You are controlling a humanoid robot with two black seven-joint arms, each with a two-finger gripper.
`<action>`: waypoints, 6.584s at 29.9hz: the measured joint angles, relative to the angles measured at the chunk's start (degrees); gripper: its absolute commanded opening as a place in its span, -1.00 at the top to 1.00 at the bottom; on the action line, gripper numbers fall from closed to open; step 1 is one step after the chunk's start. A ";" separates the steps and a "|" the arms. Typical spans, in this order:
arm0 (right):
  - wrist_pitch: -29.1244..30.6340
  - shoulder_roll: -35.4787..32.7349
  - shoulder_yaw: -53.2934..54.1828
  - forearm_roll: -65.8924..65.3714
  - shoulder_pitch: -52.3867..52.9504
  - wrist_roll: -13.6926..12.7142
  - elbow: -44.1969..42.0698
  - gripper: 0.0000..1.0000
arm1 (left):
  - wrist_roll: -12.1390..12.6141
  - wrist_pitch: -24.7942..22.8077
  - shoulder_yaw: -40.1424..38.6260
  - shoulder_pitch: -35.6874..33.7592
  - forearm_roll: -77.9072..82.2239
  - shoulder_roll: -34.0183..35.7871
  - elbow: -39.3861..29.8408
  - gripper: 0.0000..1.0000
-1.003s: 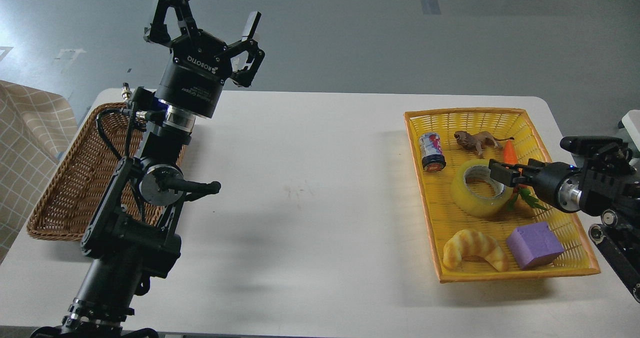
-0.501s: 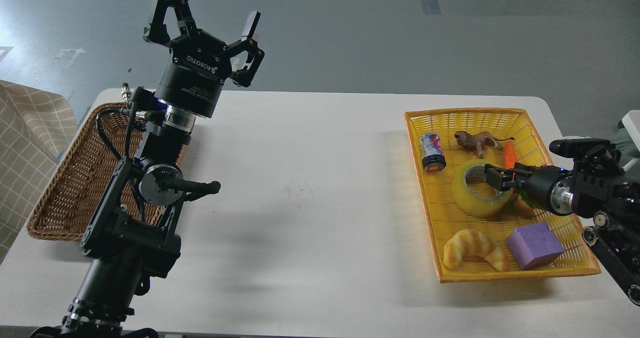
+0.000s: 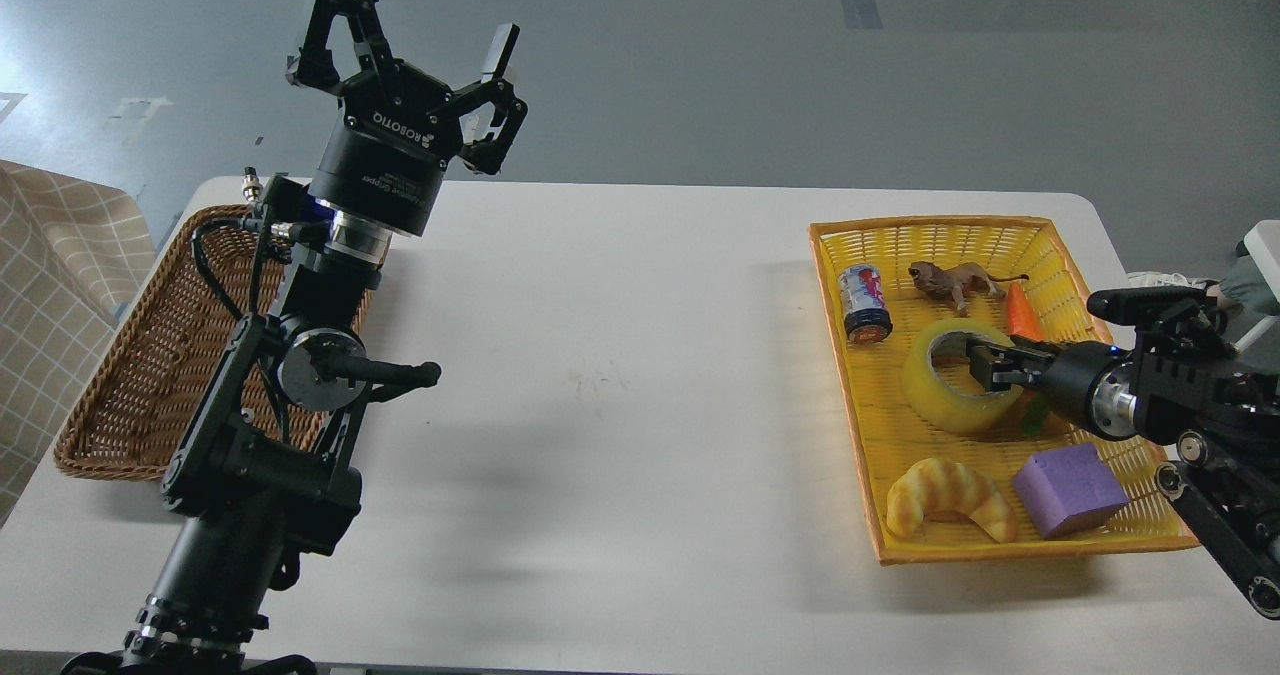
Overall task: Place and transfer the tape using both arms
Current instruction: 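Close the right gripper on the tape roll's rim, then lift the tape roll with the right gripper and carry it toward the table center, then set the tape roll on the table and open the right gripper, then withdraw the right gripper back above the tray, then reach the left gripper to the tape roll on the table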
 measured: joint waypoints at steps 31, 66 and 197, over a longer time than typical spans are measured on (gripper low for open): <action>4.02 -6.88 0.45 -0.01 8.35 3.34 8.13 0.72 | -0.01 1.07 0.00 -0.11 0.00 0.00 0.54 -0.96; 4.00 26.72 -24.14 0.00 21.25 -0.28 -4.34 0.82 | -0.01 0.74 -1.14 1.19 -2.02 1.22 0.53 -0.96; -8.35 26.22 23.74 72.02 1.87 -0.89 22.15 -0.98 | 13.58 32.81 39.98 -2.75 87.39 12.37 10.70 -0.95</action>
